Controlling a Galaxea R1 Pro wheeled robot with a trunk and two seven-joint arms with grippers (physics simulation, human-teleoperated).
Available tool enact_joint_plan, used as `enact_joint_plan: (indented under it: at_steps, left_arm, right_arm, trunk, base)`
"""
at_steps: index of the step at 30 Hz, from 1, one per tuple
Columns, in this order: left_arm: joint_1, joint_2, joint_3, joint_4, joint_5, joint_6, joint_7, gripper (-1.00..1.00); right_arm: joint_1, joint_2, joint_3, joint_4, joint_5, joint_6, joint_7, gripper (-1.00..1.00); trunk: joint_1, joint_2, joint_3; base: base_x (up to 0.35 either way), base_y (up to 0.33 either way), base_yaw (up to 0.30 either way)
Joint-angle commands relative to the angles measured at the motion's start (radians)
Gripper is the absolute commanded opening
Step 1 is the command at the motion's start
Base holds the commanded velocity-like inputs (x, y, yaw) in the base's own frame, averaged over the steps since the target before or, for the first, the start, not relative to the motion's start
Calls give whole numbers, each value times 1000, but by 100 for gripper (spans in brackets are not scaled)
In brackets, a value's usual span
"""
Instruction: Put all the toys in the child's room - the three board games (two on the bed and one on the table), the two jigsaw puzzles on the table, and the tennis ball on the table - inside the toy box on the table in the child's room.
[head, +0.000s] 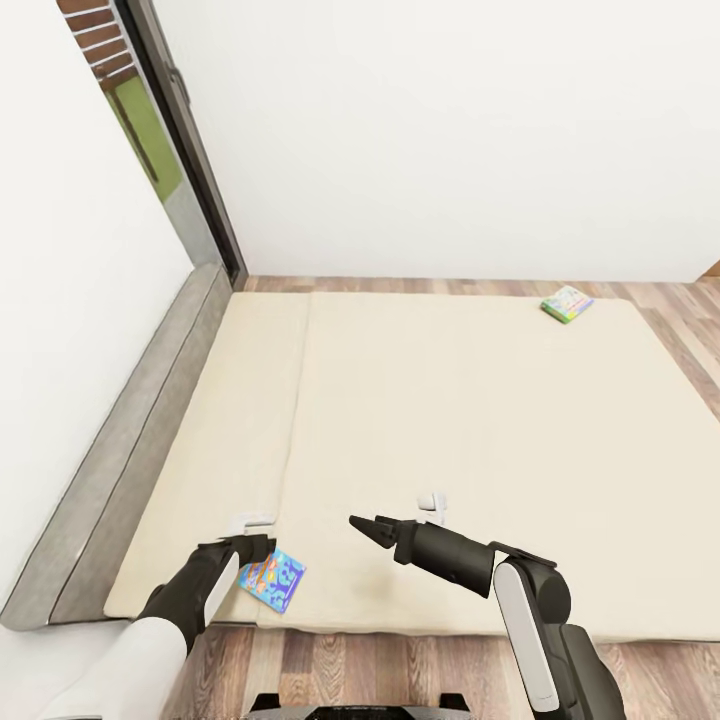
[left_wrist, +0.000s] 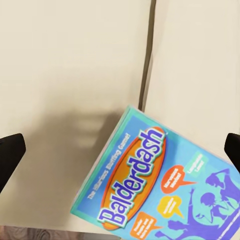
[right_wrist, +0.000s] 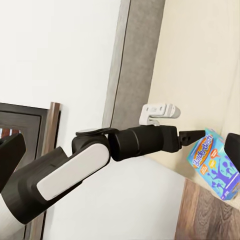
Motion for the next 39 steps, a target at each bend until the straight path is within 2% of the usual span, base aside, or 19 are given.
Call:
enact_joint_plan:
  at_steps: [1, 12, 22, 31, 39]
  left_arm:
    - [0, -1, 5, -3, 1, 6, 1, 100]
    - [0, -1, 9, -22, 1, 5, 0, 100]
    - [-5, -6, 11, -106, 4, 10, -1, 100]
    - [-41, -39, 11, -120, 4, 1, -4, 100]
    - [-48, -43, 10, -95, 4, -57, -3, 100]
  right_arm:
    - [-1, 1, -1, 0, 0, 4, 3, 100]
    - [-1, 3, 3, 1, 2, 4, 3, 100]
    - [-1, 7, 2, 3, 6, 4, 3, 100]
    - [-1, 6, 6, 4, 4, -28, -36, 100]
    - [-1, 3, 6, 4, -1, -36, -60, 100]
  trunk:
    - [0, -1, -3]
    - [0, -1, -21]
    - [0, -1, -37]
    - [0, -1, -52]
    - [0, -1, -65]
  base:
    - [0, 0, 0]
    - [0, 0, 0]
    - [0, 0, 0]
    - [0, 0, 0]
    - [0, 0, 0]
